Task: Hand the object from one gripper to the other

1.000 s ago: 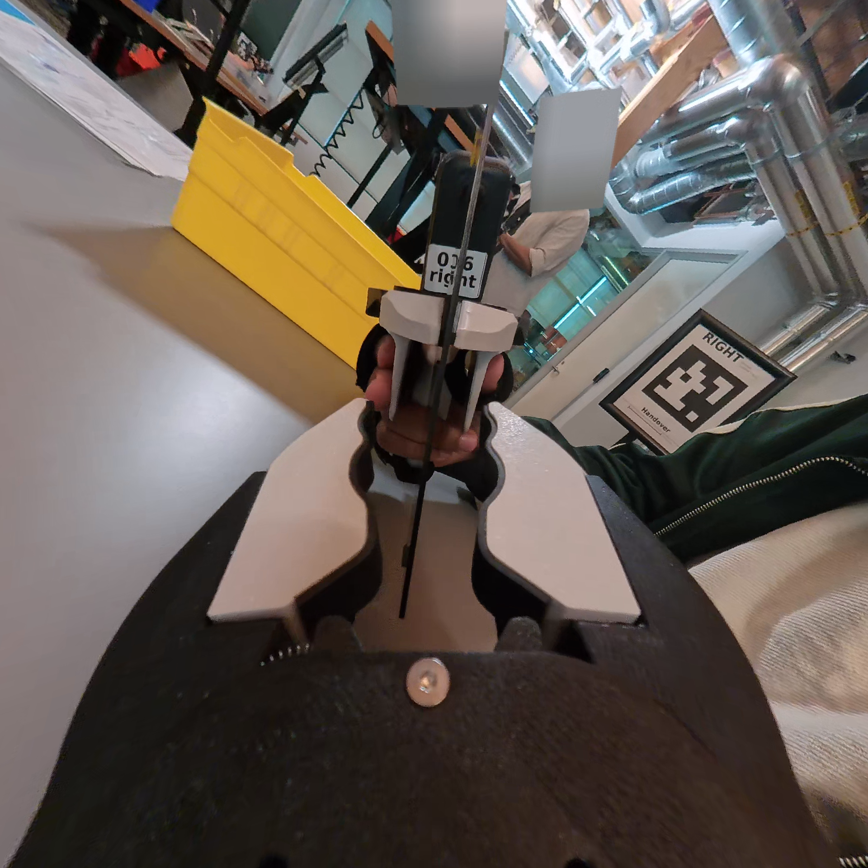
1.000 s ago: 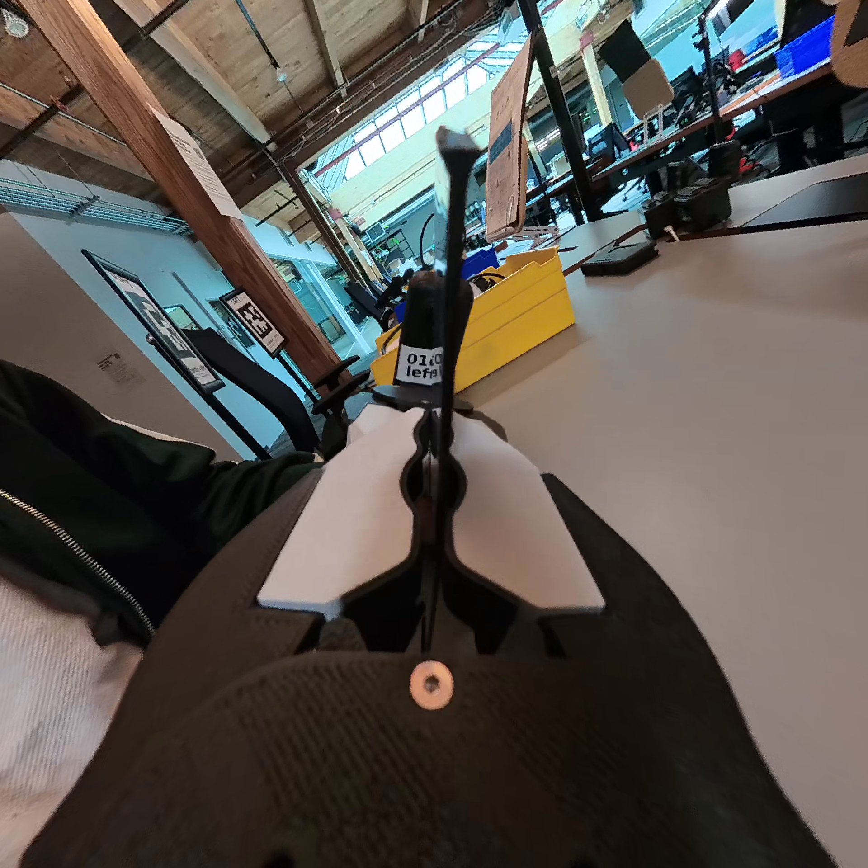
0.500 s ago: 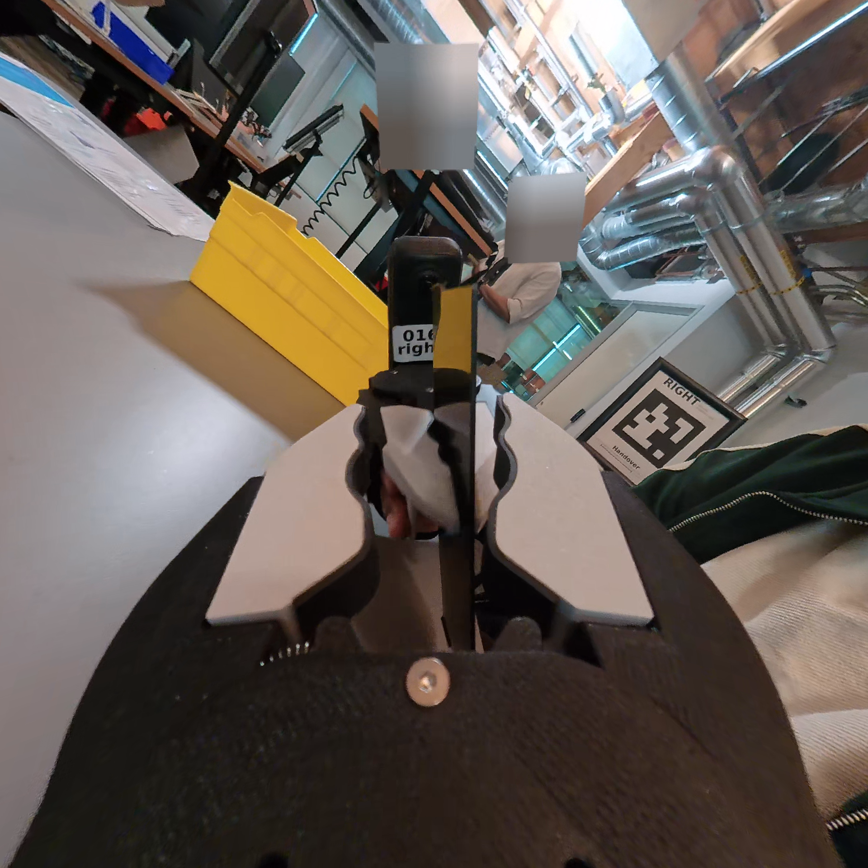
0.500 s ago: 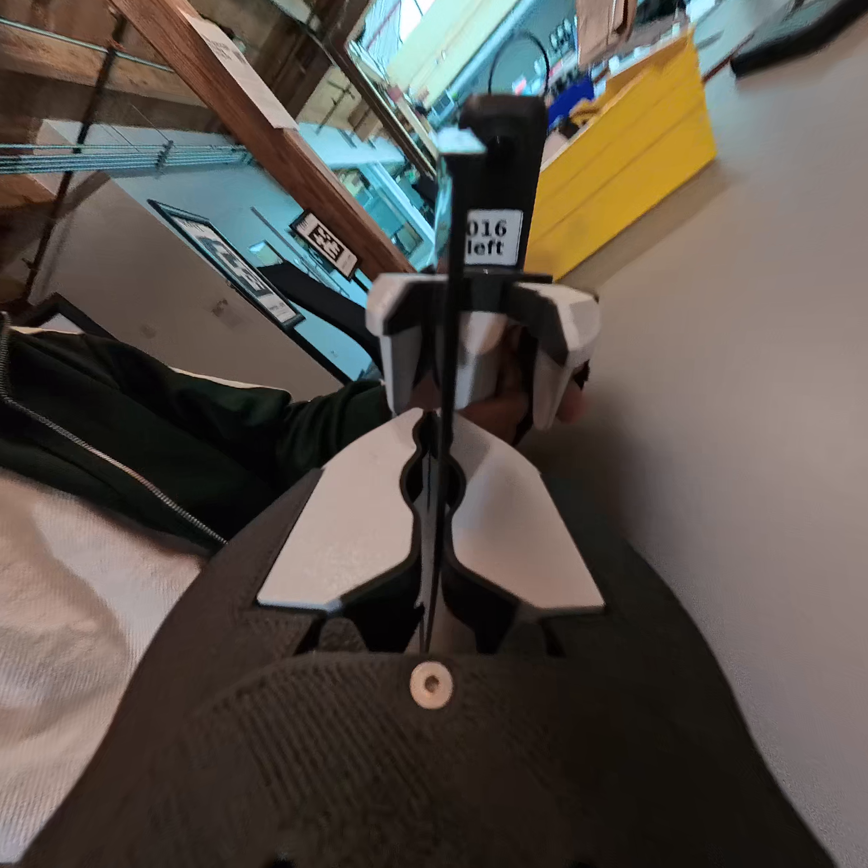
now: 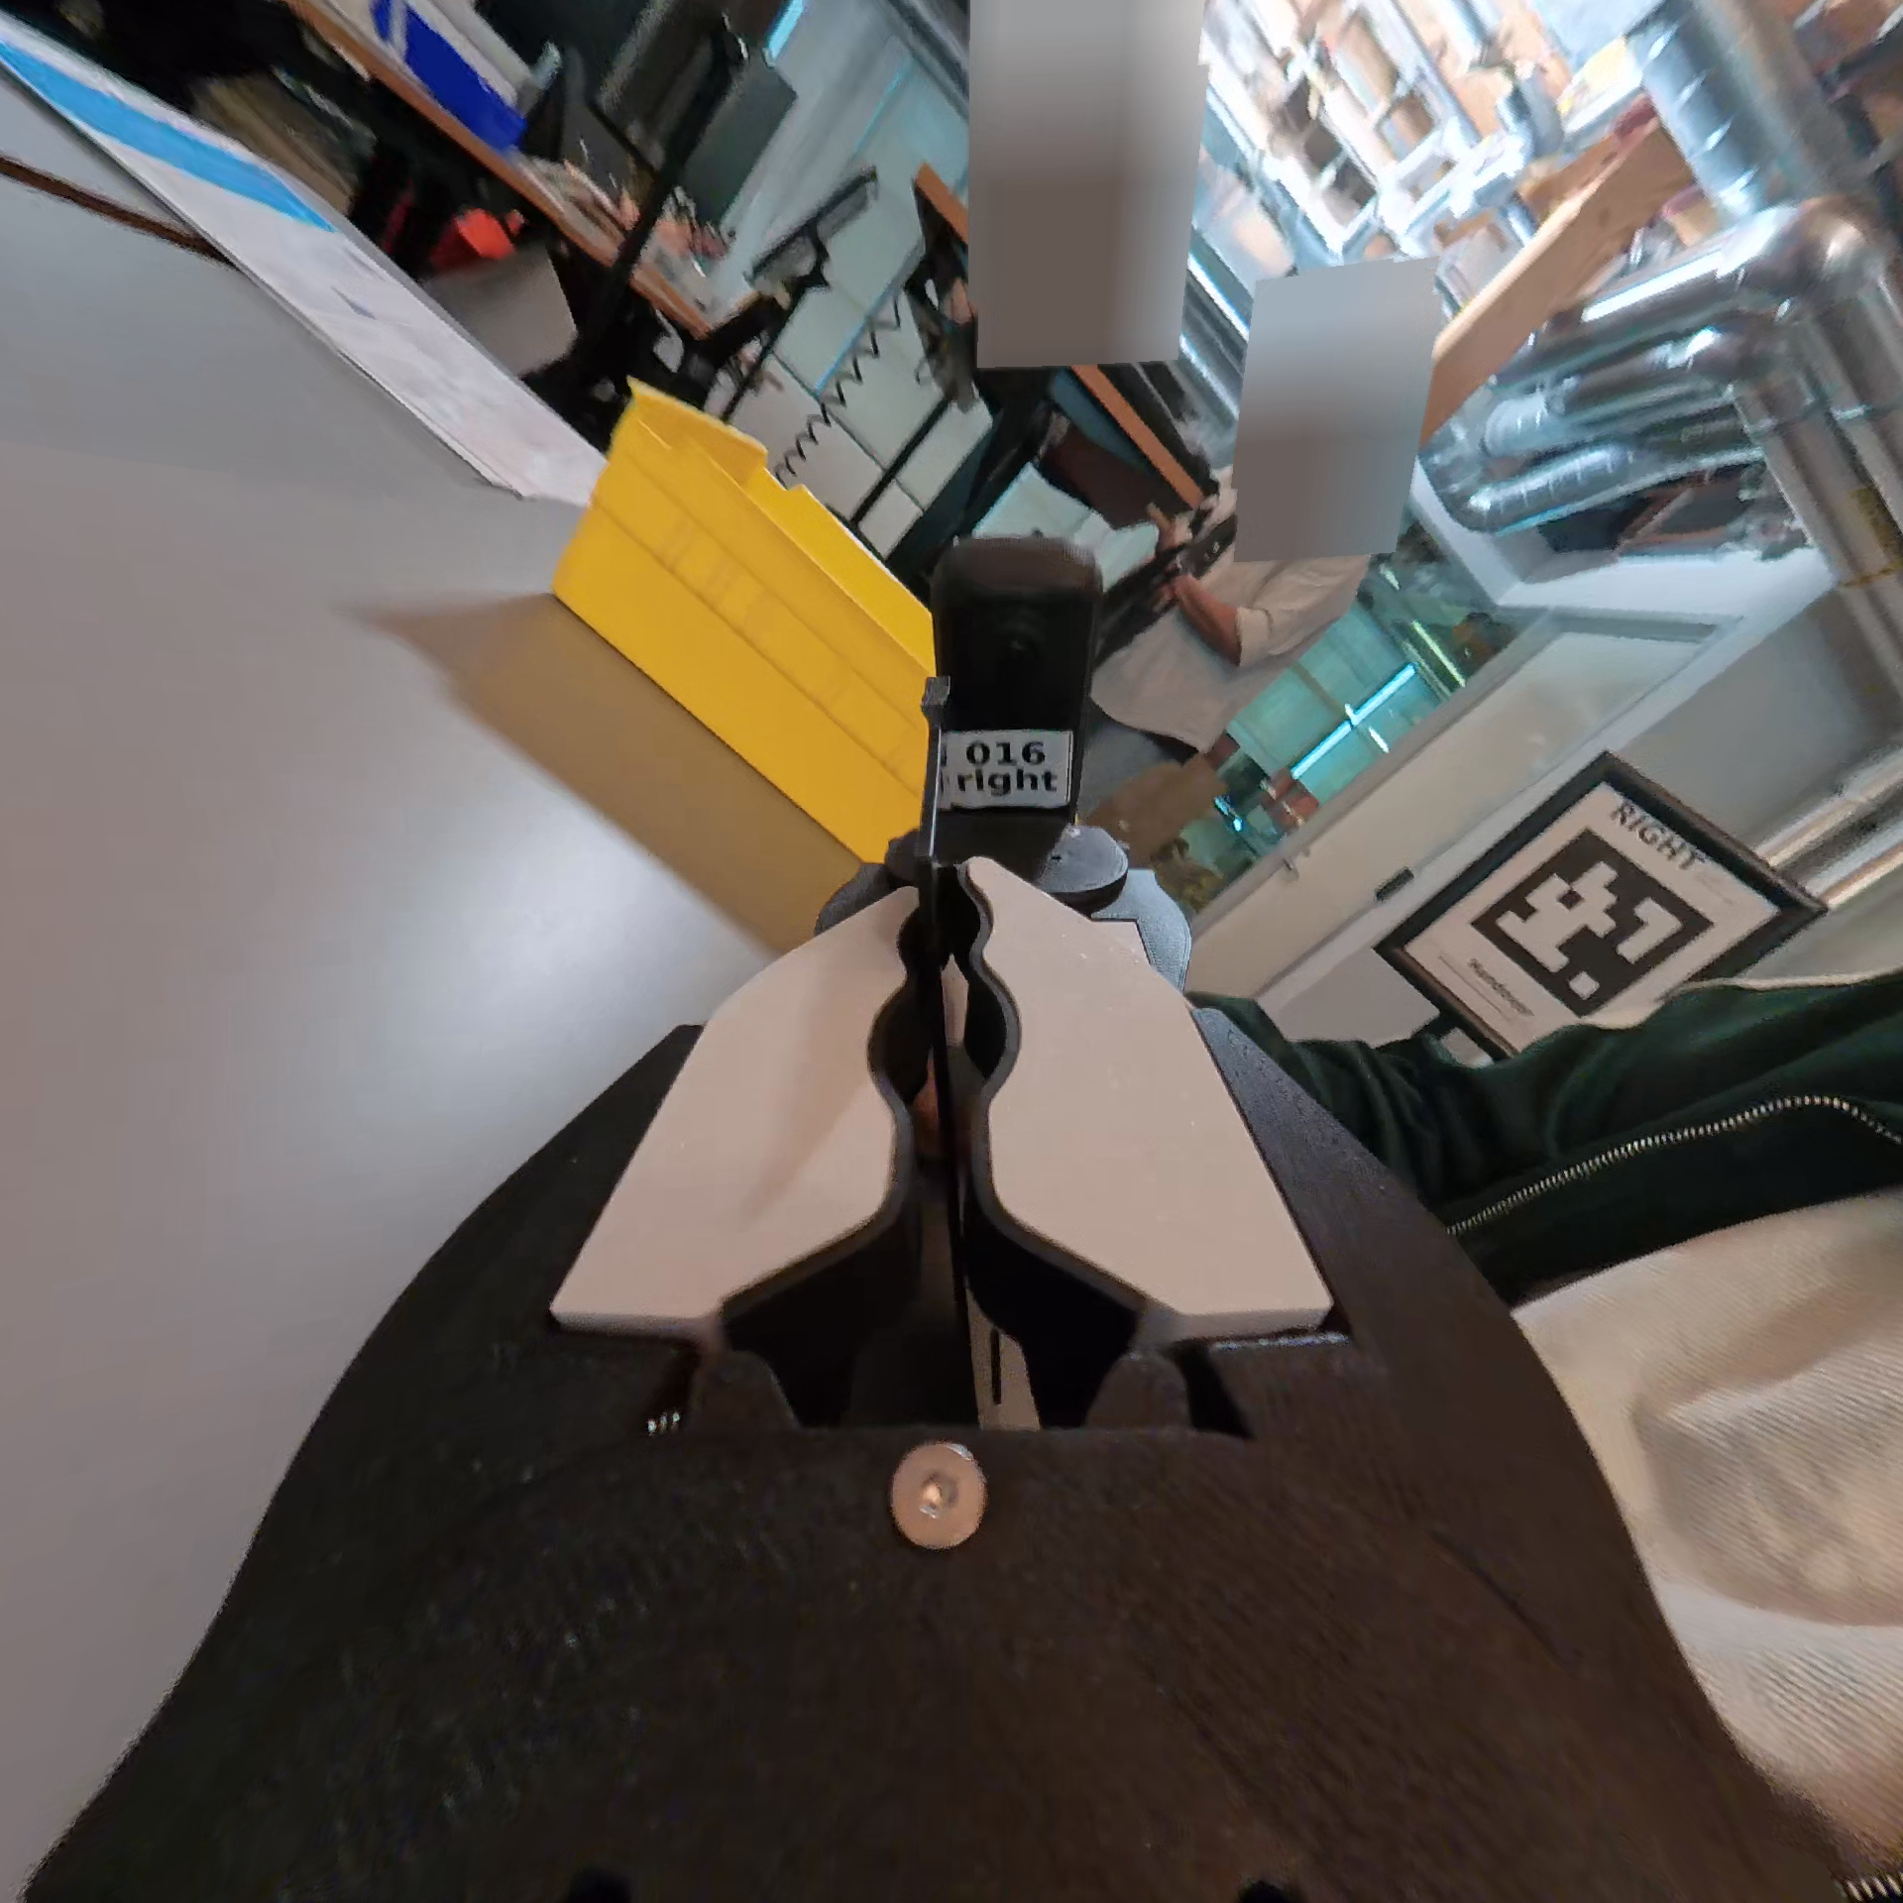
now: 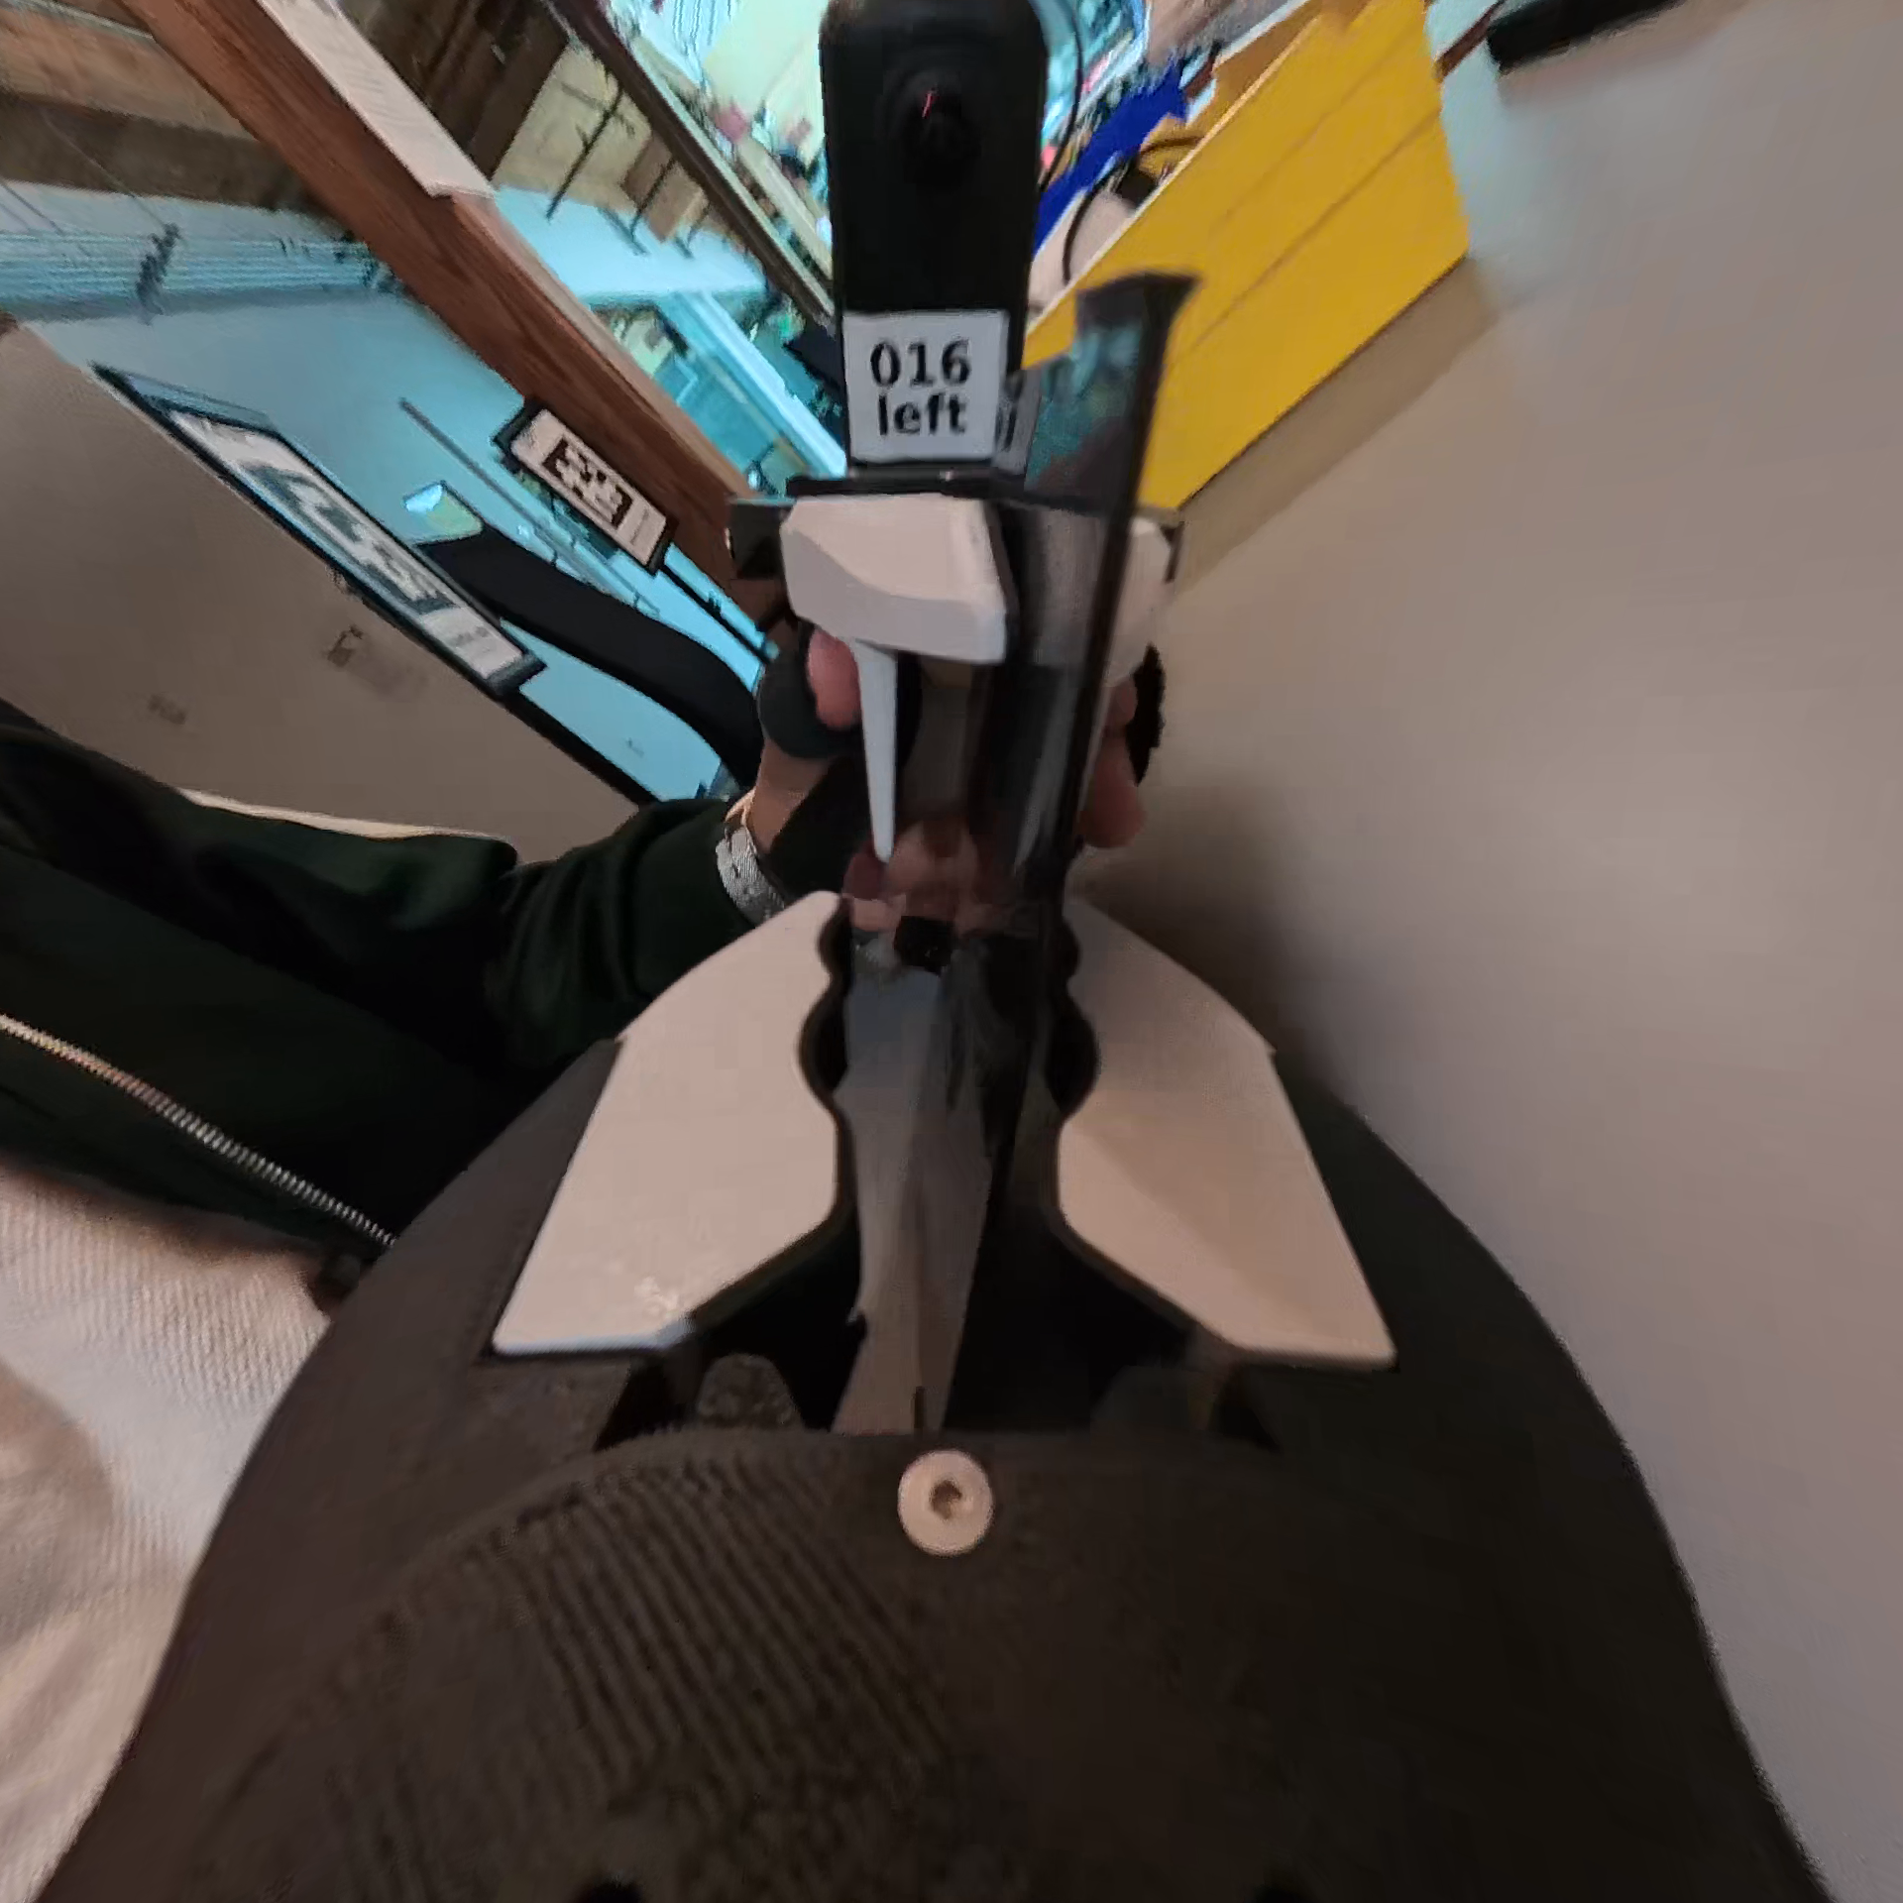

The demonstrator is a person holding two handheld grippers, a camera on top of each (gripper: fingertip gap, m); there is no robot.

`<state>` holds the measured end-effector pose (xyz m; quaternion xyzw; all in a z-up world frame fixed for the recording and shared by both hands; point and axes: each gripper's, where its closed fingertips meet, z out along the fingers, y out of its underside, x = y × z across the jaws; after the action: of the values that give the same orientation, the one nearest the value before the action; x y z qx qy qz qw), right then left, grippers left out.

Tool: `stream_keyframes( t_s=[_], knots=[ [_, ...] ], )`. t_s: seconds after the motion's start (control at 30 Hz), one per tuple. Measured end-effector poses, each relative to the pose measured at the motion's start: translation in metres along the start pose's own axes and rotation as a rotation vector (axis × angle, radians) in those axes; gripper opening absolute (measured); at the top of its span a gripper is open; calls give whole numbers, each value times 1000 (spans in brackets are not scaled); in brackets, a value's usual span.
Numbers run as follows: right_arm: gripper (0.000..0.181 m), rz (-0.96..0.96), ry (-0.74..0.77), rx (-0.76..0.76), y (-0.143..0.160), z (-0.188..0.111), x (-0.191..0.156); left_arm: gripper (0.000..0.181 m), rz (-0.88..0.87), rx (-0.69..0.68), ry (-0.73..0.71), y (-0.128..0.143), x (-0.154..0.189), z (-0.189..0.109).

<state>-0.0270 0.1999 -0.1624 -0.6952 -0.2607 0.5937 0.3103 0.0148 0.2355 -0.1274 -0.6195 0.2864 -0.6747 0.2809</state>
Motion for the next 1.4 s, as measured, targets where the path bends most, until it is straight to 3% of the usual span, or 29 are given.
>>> stream_keyframes(
  t_s=[0.13, 0.43, 0.97, 1.03, 1.2, 1.3, 1.4],
  knots=[
    [48, 20, 21, 87, -14, -12, 7, 5, -25, 124, -12, -23, -6, -21],
    [41, 36, 23, 133, -20, -21, 12, 4, -109, 413, -28, -65, -25, -77],
    [16, 47, -41, -27, 10, 15, -5, 5, -103, 397, 64, -63, -5, -63],
    [3, 35, -38, -21, 9, 16, -6, 5, -115, 411, 74, -64, -6, -64],
    [2, 29, -37, -3, 7, 16, -7, 5, -76, 427, 74, -67, -2, -63],
    [2, 18, -62, 59, -2, 14, -11, 52, -71, 471, 50, -71, -7, -62],
    [2, -12, -53, 117, -12, 9, -12, 60, -81, 471, 68, -69, -6, -60]
  ],
)
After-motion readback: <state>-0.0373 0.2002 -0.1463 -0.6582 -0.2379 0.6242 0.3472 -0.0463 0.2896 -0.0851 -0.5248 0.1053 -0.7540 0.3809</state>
